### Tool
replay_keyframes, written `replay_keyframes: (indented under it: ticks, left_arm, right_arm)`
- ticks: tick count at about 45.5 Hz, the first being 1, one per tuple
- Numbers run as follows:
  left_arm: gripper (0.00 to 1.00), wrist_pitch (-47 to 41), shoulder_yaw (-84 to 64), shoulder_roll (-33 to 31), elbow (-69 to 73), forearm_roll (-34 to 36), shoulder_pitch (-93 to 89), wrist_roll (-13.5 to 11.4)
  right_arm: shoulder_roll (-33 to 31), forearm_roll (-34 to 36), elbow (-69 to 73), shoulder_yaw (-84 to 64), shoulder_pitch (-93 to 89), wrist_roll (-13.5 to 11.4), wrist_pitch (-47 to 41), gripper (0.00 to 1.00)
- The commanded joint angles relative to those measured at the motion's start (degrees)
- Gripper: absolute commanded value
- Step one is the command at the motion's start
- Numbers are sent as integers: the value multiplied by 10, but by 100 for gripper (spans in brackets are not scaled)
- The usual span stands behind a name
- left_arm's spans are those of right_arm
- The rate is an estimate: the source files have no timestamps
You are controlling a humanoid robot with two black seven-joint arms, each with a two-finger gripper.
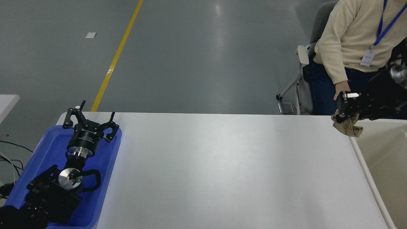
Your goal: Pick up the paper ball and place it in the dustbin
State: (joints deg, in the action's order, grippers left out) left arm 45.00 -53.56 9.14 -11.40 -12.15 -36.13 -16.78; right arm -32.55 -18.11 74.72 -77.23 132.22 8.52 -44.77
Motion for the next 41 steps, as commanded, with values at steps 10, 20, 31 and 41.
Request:
replay_keyframes:
  ticks: [10,20,31,41]
  left_arm:
    - [100,0,-1,0,1,0,0,0]
    - [100,0,0,0,0,0,0,0]
    - [100,0,-1,0,0,-1,0,-1]
    - [100,0,-1,0,0,-1,0,-1]
  right_arm:
    - [-8,-2,23,-40,87,0,-2,0]
    - [-44,-13,10,-91,61,-1,-2,0]
    - [-168,-83,-21,-138,60,-1,-2,0]
    - [-247,-137,-120,-135,-18,0,-2,0]
